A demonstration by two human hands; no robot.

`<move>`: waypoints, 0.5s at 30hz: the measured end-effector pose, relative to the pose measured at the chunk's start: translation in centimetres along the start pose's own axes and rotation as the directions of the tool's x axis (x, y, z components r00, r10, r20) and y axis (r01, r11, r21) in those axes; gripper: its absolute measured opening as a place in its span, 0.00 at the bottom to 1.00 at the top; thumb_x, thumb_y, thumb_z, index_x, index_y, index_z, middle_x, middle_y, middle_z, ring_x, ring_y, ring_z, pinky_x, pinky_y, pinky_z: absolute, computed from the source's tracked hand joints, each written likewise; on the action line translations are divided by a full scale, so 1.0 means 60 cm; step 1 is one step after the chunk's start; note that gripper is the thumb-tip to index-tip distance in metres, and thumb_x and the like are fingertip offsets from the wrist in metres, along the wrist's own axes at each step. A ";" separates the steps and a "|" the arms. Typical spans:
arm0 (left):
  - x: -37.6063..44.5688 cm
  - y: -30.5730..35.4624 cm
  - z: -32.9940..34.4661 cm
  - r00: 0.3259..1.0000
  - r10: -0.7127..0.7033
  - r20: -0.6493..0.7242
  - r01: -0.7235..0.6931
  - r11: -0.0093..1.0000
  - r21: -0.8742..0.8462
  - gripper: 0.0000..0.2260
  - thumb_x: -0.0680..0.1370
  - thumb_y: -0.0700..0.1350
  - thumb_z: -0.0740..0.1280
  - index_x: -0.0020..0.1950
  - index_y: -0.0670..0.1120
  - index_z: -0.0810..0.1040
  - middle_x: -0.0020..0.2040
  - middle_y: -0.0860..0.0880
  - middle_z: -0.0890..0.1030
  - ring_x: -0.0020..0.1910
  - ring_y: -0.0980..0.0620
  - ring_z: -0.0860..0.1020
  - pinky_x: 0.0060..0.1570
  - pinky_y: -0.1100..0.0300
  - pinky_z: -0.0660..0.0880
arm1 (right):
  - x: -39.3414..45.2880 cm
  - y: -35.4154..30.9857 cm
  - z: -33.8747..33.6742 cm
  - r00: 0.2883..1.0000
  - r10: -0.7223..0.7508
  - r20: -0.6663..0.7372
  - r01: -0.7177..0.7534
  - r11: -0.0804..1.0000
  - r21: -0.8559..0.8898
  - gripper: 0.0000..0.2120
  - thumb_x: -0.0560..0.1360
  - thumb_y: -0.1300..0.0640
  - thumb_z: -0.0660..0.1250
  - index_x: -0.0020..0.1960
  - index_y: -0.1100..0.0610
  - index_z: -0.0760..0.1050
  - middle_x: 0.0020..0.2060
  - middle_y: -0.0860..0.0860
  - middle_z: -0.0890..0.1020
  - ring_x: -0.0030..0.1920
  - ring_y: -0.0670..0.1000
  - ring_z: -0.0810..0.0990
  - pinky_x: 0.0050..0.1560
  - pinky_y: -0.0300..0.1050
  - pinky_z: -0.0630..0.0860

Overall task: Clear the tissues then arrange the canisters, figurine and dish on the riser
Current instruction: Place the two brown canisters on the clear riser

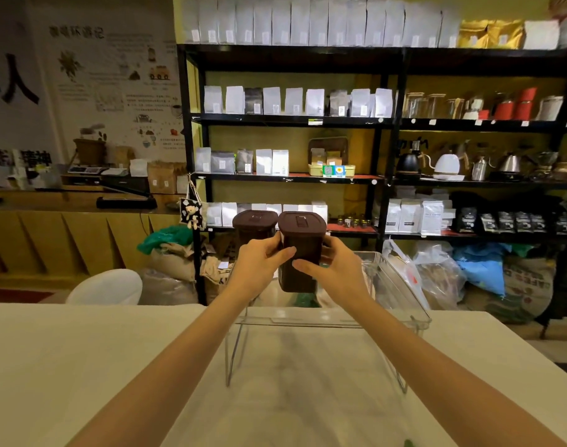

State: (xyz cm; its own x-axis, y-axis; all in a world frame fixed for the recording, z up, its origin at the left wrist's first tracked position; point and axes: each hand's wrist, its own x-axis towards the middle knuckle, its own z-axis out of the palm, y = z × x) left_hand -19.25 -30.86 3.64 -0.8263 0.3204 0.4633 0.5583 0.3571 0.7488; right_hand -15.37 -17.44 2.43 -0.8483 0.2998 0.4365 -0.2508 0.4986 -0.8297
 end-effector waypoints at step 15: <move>0.024 0.004 0.042 0.986 -0.047 -0.161 0.074 0.984 0.165 0.14 0.78 0.41 0.60 0.64 0.42 0.74 0.59 0.42 0.80 0.59 0.45 0.77 0.53 0.62 0.72 | 0.031 0.013 0.018 0.998 0.056 0.012 -0.056 0.998 0.014 0.29 0.70 0.57 0.71 0.67 0.59 0.63 0.64 0.56 0.75 0.64 0.55 0.74 0.62 0.49 0.72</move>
State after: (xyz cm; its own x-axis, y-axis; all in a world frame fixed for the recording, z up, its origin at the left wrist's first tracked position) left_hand -20.14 -28.11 3.31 -0.8527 0.1582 0.4978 0.5007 0.5194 0.6925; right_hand -17.64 -17.38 2.21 -0.8666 0.3175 0.3849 -0.2089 0.4697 -0.8578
